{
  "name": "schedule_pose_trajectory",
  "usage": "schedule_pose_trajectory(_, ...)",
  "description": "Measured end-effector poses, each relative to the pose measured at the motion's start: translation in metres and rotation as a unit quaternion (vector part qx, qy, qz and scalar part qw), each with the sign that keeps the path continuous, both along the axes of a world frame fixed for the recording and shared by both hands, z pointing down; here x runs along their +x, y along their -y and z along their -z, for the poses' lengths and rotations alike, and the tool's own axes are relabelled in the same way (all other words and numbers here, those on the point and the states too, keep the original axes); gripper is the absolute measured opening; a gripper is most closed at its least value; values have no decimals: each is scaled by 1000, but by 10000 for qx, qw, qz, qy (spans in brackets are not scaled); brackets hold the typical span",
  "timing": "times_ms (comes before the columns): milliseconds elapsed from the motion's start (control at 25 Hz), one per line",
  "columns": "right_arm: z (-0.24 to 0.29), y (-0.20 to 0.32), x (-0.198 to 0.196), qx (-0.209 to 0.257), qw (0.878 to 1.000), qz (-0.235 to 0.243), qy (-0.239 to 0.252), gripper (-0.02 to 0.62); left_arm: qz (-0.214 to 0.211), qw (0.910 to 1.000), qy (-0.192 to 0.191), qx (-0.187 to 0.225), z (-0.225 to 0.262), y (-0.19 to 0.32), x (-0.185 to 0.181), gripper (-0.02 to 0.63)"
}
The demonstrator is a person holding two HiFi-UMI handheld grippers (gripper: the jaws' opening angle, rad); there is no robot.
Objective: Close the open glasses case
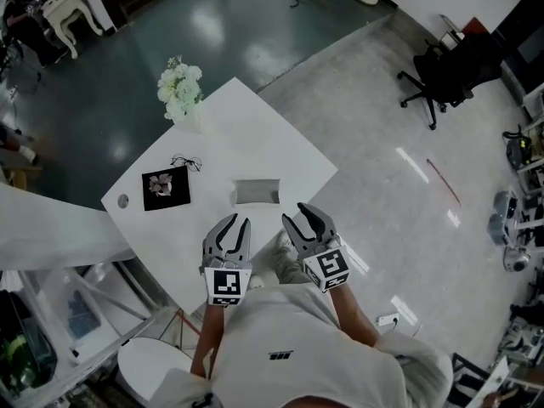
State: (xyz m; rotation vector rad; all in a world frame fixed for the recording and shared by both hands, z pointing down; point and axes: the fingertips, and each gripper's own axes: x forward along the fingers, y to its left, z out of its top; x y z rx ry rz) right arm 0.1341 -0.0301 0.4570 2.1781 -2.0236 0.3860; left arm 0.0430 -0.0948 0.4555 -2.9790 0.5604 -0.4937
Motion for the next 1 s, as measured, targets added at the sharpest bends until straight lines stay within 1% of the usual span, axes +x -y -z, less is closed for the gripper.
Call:
schedule_pose_trajectory(360,-15,34,51,-17,9979,632,128,160,741,9971,154,-36,-20,27,40,92)
schedule_pose_trajectory(560,-27,51,73,-130,9953,943,151,160,988,9948,234,-68,-32,37,59,89)
schedule_pose_trajectory(800,-45,70,79,-252,9898,1397,103,160,1185,9924,278,-163,-48,50,72,84)
schedule_pose_trajectory(1000,-61,88,83,-442,9886,1436,92,154,1092,9927,392,-338,-69,59,77,84)
